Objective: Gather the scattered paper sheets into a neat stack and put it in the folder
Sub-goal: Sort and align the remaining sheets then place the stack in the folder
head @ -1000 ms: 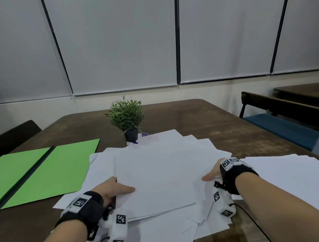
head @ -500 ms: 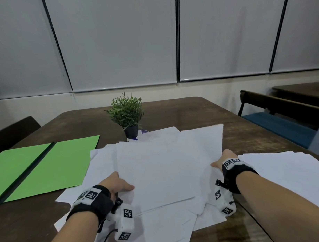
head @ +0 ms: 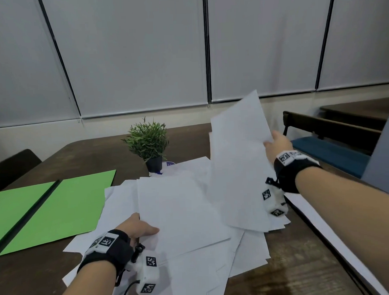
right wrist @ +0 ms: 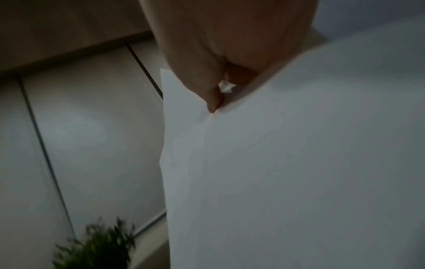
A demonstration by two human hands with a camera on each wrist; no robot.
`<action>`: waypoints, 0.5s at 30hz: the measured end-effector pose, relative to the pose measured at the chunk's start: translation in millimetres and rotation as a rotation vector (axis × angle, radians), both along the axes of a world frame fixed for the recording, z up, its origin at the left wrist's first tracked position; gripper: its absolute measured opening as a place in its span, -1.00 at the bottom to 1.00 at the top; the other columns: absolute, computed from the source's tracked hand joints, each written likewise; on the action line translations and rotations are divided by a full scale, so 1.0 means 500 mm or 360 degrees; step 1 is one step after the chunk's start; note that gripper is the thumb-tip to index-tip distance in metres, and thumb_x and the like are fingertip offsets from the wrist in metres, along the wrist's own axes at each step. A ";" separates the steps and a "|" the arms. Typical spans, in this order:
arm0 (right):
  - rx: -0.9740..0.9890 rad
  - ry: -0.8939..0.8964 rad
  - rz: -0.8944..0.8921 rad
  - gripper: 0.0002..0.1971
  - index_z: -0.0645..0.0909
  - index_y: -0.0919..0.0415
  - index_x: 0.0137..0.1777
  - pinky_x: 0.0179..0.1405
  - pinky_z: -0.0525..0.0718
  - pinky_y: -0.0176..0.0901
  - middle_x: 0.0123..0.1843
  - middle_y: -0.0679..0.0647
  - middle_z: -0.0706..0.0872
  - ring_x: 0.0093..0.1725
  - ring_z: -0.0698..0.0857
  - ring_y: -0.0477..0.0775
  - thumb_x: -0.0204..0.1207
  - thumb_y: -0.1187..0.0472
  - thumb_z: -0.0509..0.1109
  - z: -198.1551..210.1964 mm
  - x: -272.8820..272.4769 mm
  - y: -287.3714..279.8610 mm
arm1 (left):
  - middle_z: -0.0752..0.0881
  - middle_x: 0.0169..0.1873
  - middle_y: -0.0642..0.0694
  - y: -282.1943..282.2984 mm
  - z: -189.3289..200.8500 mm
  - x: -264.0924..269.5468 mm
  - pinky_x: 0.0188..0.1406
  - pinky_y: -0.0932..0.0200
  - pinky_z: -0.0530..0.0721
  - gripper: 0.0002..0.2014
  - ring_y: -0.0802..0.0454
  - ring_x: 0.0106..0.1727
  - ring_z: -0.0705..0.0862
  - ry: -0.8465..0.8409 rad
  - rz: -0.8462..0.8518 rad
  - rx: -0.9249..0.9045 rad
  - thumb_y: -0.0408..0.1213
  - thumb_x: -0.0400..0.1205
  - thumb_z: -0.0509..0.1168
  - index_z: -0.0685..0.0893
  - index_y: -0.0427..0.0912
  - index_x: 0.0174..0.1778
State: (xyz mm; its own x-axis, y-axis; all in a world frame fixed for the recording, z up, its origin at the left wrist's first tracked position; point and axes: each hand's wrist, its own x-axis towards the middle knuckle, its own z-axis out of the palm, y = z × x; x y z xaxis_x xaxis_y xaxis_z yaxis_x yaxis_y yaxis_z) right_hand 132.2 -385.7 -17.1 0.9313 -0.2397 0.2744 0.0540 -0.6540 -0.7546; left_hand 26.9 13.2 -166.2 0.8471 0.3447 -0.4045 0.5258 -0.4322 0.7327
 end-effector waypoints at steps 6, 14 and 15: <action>0.0157 -0.0293 0.0061 -0.72 0.54 0.24 0.34 0.13 0.52 -0.10 0.25 0.27 0.68 0.21 0.65 0.31 0.66 0.29 0.23 0.126 0.002 0.014 | 0.65 0.12 -0.21 -0.012 0.015 -0.009 0.12 -0.16 0.71 -0.06 -0.23 0.08 0.69 0.0044 -0.0002 0.0023 -0.09 0.00 0.64 0.42 -0.26 0.29; 0.0294 -0.0506 0.0177 -0.92 0.58 0.18 0.03 -0.15 0.50 -0.17 -0.16 0.10 0.65 -0.11 0.64 0.23 0.59 0.22 0.31 0.213 -0.004 0.062 | 0.61 0.09 -0.28 -0.031 0.024 -0.017 -0.07 -0.01 0.68 -0.50 -0.23 0.00 0.65 -0.0070 0.0097 -0.0164 -0.23 0.62 0.37 0.40 -0.42 0.38; 0.0302 -0.0503 0.0201 -0.92 0.58 0.19 0.02 -0.15 0.50 -0.17 -0.18 0.09 0.64 -0.14 0.62 0.20 0.58 0.22 0.31 0.213 -0.006 0.072 | 0.60 0.09 -0.29 -0.034 0.028 -0.018 -0.14 0.03 0.63 -0.52 -0.24 0.01 0.62 -0.0108 0.0162 -0.0246 -0.13 0.69 0.26 0.41 -0.42 0.38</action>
